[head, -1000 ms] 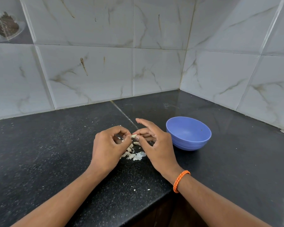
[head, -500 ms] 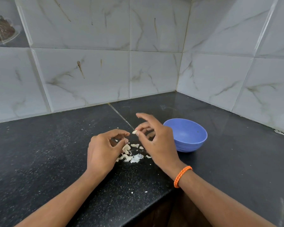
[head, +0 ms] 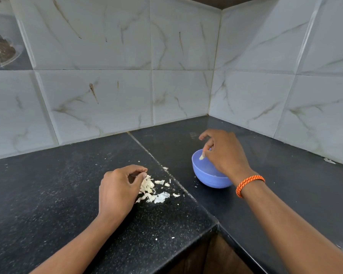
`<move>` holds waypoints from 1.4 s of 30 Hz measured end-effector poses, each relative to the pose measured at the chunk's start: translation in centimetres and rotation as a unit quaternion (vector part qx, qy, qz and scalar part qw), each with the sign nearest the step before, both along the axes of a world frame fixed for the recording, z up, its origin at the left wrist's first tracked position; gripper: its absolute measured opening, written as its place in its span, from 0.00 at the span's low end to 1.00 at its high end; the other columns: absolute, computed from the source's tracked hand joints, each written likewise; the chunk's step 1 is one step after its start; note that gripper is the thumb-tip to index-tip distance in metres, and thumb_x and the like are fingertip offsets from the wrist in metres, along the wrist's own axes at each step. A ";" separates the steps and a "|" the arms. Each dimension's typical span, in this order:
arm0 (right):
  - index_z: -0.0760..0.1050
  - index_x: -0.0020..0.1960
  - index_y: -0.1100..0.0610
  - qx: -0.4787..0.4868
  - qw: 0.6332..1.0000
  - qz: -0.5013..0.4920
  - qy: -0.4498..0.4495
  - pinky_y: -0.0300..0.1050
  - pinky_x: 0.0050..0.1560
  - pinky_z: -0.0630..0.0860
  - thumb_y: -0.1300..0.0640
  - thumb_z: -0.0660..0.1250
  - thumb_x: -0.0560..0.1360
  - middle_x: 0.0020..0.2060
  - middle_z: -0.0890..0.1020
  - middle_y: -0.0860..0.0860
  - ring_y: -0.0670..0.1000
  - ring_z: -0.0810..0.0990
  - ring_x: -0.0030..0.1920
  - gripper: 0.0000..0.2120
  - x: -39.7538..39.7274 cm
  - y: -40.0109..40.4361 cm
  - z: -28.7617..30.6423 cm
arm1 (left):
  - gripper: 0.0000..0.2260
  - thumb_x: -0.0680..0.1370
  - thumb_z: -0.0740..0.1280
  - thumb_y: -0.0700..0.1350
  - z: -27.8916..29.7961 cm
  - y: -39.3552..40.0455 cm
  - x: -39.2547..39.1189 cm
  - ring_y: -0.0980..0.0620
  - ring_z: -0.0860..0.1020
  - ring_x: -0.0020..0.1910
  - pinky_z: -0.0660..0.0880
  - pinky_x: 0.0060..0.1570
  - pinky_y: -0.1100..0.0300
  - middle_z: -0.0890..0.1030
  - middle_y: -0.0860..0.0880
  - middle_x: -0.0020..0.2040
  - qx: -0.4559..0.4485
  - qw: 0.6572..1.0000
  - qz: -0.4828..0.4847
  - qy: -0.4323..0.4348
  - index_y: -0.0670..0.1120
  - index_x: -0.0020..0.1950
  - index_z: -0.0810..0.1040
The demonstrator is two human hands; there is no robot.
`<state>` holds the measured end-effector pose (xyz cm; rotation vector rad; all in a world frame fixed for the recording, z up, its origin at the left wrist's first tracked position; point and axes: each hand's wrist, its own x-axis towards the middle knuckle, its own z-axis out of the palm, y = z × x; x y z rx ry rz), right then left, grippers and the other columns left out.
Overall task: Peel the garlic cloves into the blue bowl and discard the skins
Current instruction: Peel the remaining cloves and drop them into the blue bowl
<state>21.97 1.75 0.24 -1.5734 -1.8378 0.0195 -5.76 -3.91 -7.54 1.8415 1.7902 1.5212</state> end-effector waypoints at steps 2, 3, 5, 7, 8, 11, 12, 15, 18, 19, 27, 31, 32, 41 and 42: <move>0.82 0.59 0.48 -0.003 1.000 -0.004 0.003 0.49 0.47 0.81 0.66 0.65 0.75 0.36 0.85 0.43 0.49 0.82 0.47 0.19 0.1 0.1 -0.2 | 0.06 0.77 0.80 0.46 0.2 0.0 0.0 0.62 0.84 0.37 0.83 0.41 0.55 0.85 0.64 0.38 0.009 1.000 -0.017 -0.008 0.57 0.46 0.89; 0.83 0.59 0.49 -0.002 1.000 -0.001 0.007 0.50 0.48 0.81 0.66 0.64 0.76 0.37 0.85 0.43 0.50 0.83 0.47 0.18 0.1 0.1 -0.2 | 0.06 0.76 0.81 0.46 0.3 0.0 0.0 0.61 0.84 0.37 0.83 0.41 0.56 0.85 0.64 0.38 0.012 1.000 -0.023 -0.011 0.57 0.44 0.88; 0.84 0.57 0.49 -0.006 0.999 0.021 0.025 0.52 0.48 0.82 0.63 0.64 0.79 0.38 0.86 0.43 0.49 0.83 0.46 0.15 -0.3 -0.1 0.0 | 0.07 0.77 0.80 0.46 0.4 0.3 -0.2 0.59 0.84 0.37 0.83 0.40 0.54 0.85 0.61 0.37 0.015 0.999 -0.033 -0.019 0.57 0.42 0.88; 0.84 0.49 0.49 0.005 0.998 0.055 0.036 0.51 0.46 0.81 0.54 0.66 0.82 0.35 0.85 0.44 0.48 0.83 0.41 0.08 -1.4 -0.7 0.1 | 0.08 0.81 0.76 0.43 0.2 0.6 -0.5 0.57 0.85 0.36 0.85 0.41 0.51 0.86 0.58 0.36 0.012 0.997 -0.057 -0.045 0.55 0.45 0.88; 0.83 0.43 0.51 0.017 0.997 0.070 0.032 0.52 0.44 0.81 0.48 0.66 0.83 0.33 0.84 0.46 0.49 0.82 0.37 0.13 -2.2 -1.1 0.1 | 0.09 0.82 0.74 0.41 0.1 0.7 -0.6 0.57 0.86 0.37 0.86 0.42 0.51 0.86 0.57 0.37 0.009 0.995 -0.071 -0.063 0.54 0.48 0.88; 0.80 0.37 0.56 0.012 0.993 0.115 0.020 0.51 0.37 0.77 0.39 0.66 0.82 0.29 0.81 0.51 0.53 0.79 0.32 0.24 -4.8 -2.4 -1.0 | 0.09 0.82 0.74 0.38 0.3 0.8 -0.9 0.59 0.87 0.39 0.87 0.46 0.53 0.88 0.57 0.39 -0.007 0.994 -0.078 -0.082 0.52 0.53 0.89; 0.80 0.37 0.55 -0.002 0.989 0.144 0.020 0.50 0.35 0.75 0.43 0.70 0.81 0.29 0.80 0.49 0.51 0.78 0.31 0.20 -5.7 -2.7 -1.8 | 0.07 0.80 0.77 0.40 0.5 0.8 -1.0 0.60 0.87 0.38 0.87 0.45 0.53 0.87 0.58 0.38 -0.012 0.995 -0.067 -0.074 0.52 0.50 0.90; 0.83 0.44 0.49 -0.047 0.978 0.203 -0.028 0.46 0.40 0.76 0.61 0.75 0.78 0.41 0.79 0.43 0.44 0.79 0.39 0.08 -7.8 -3.3 -4.2 | 0.07 0.76 0.81 0.47 1.2 0.7 -1.4 0.59 0.84 0.32 0.85 0.39 0.50 0.85 0.60 0.32 -0.007 0.998 -0.018 -0.054 0.55 0.40 0.88; 0.85 0.51 0.46 -0.056 0.975 0.207 -0.048 0.49 0.45 0.82 0.56 0.74 0.80 0.48 0.78 0.43 0.46 0.80 0.45 0.05 -9.1 -3.3 -5.6 | 0.05 0.78 0.79 0.46 1.0 1.1 -1.8 0.60 0.85 0.33 0.86 0.41 0.53 0.85 0.58 0.33 -0.004 0.998 -0.013 -0.063 0.53 0.44 0.89; 0.86 0.51 0.47 -0.052 0.977 0.202 -0.040 0.50 0.44 0.83 0.54 0.73 0.81 0.48 0.78 0.44 0.46 0.80 0.45 0.03 -9.5 -3.4 -5.5 | 0.04 0.79 0.78 0.42 0.8 1.3 -1.9 0.62 0.85 0.36 0.86 0.44 0.57 0.87 0.59 0.37 -0.009 0.999 -0.019 -0.048 0.52 0.48 0.90; 0.84 0.51 0.49 -0.070 0.982 0.148 -0.093 0.47 0.45 0.77 0.51 0.71 0.81 0.48 0.80 0.45 0.49 0.79 0.49 0.04 -12.0 -2.3 -5.5 | 0.07 0.80 0.76 0.41 -0.5 2.1 -1.9 0.65 0.83 0.46 0.75 0.46 0.71 0.87 0.60 0.50 -0.020 1.000 -0.015 0.018 0.53 0.53 0.90; 0.83 0.51 0.50 -0.083 0.982 0.140 -0.099 0.51 0.48 0.81 0.56 0.69 0.82 0.48 0.83 0.49 0.51 0.81 0.48 0.04 -12.4 -2.2 -6.1 | 0.12 0.79 0.76 0.38 -1.4 2.6 -2.0 0.57 0.82 0.45 0.81 0.47 0.54 0.85 0.60 0.46 -0.055 0.996 -0.057 0.040 0.57 0.47 0.88; 0.83 0.51 0.50 -0.081 0.982 0.141 -0.095 0.52 0.48 0.82 0.56 0.69 0.81 0.47 0.83 0.48 0.51 0.81 0.47 0.05 -12.3 -2.1 -6.1 | 0.14 0.78 0.75 0.37 -1.5 2.7 -2.0 0.56 0.82 0.44 0.81 0.47 0.51 0.85 0.59 0.45 -0.063 0.995 -0.064 0.044 0.58 0.47 0.88; 0.85 0.50 0.50 -0.067 0.967 0.210 0.132 0.38 0.45 0.82 0.58 0.75 0.79 0.41 0.86 0.43 0.43 0.85 0.44 0.03 -9.6 -1.9 -5.9 | 0.08 0.79 0.77 0.48 -0.9 1.8 -1.1 0.60 0.77 0.50 0.74 0.49 0.60 0.84 0.66 0.46 -0.030 0.993 -0.096 0.061 0.60 0.57 0.88; 0.86 0.50 0.51 -0.063 0.961 0.220 0.158 0.36 0.46 0.82 0.59 0.76 0.78 0.42 0.87 0.44 0.43 0.85 0.45 0.04 -9.3 -2.1 -6.0 | 0.08 0.78 0.78 0.50 -0.7 1.6 -1.0 0.60 0.78 0.50 0.76 0.49 0.59 0.84 0.67 0.44 -0.030 0.993 -0.107 0.049 0.61 0.56 0.88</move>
